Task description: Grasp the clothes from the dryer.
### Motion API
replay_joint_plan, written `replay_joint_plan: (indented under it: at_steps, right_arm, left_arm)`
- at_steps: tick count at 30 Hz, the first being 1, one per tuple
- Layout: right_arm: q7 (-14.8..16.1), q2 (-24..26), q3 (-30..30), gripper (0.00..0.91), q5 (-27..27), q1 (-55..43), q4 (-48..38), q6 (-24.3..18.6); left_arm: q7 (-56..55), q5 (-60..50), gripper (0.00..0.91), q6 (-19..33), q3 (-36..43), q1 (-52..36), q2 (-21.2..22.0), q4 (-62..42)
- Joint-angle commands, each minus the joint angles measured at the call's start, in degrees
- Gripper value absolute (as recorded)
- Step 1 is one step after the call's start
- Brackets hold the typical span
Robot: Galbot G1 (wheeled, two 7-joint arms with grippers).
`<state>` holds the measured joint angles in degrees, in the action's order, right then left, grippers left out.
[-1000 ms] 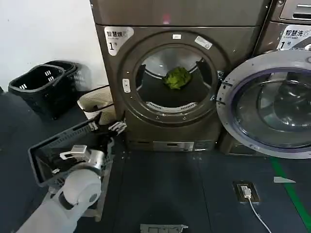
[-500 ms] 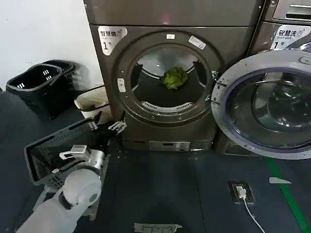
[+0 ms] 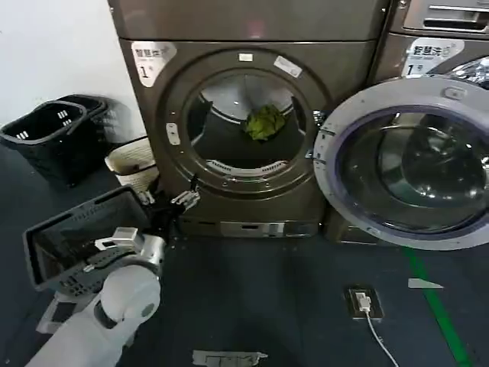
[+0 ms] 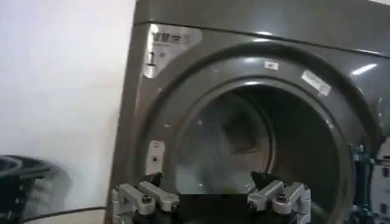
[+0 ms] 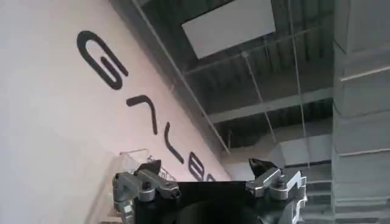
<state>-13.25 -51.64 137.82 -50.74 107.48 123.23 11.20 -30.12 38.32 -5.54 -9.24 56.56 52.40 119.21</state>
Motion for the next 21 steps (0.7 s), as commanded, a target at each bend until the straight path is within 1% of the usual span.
replay_joint_plan:
  at_steps: [1,21]
  right_arm:
    - [-0.1,-0.1,0.1,0.907,-0.1,0.1,0.0,-0.1]
    - [-0.1,-0.1,0.4,0.907,0.1,0.2,-0.3,-2.0]
  left_arm:
    - [0.0,0.0,0.907,0.0,0.0,0.0,-0.1,0.2]
    - [0.0,-0.3,0.907,0.0,0.0,0.4,0.1,0.3]
